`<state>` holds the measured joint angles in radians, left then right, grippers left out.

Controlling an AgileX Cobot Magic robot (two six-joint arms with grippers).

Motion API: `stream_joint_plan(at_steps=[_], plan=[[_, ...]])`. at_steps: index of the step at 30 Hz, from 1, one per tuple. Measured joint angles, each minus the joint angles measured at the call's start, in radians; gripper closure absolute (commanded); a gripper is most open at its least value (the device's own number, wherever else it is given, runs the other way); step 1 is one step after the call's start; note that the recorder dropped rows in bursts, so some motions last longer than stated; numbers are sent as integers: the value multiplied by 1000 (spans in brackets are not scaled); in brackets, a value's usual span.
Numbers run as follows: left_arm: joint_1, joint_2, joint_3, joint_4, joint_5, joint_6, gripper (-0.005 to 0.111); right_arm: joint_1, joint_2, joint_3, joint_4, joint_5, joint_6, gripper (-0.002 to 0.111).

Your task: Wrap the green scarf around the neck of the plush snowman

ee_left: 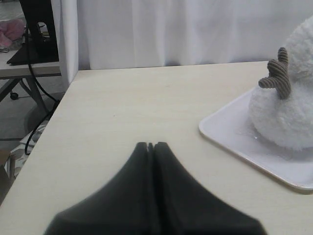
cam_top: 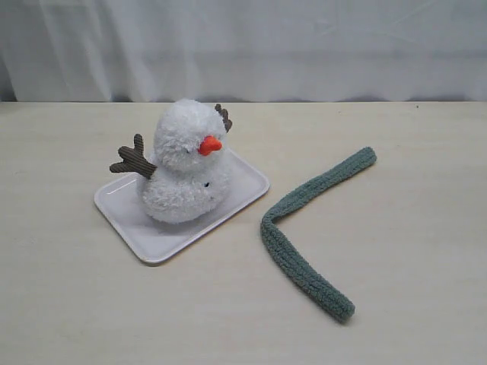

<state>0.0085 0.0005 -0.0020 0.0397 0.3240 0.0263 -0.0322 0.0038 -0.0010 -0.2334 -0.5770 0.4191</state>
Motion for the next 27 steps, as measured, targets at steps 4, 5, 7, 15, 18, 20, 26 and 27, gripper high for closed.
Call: stream_joint_plan(at_steps=[4,5,7,15,18,20,26,27], plan=[[0,0,0,0,0,0,107,0,0,-96,-31,218,213,87],[0,0,0,0,0,0,107,0,6,-135,-64,307,247,80],[0,0,0,0,0,0,107,0,32,-211,-106,456,299,67],[0,0,0,0,0,0,107,0,277,-501,-103,948,110,47],[0,0,0,0,0,0,107,0,503,-680,96,1261,-177,47],[0,0,0,0,0,0,107,0,635,-745,291,1355,-371,47],[0,0,0,0,0,0,107,48,1031,-770,919,1494,-884,49],[0,0,0,0,0,0,107,83,1071,-770,919,1478,-891,49]])
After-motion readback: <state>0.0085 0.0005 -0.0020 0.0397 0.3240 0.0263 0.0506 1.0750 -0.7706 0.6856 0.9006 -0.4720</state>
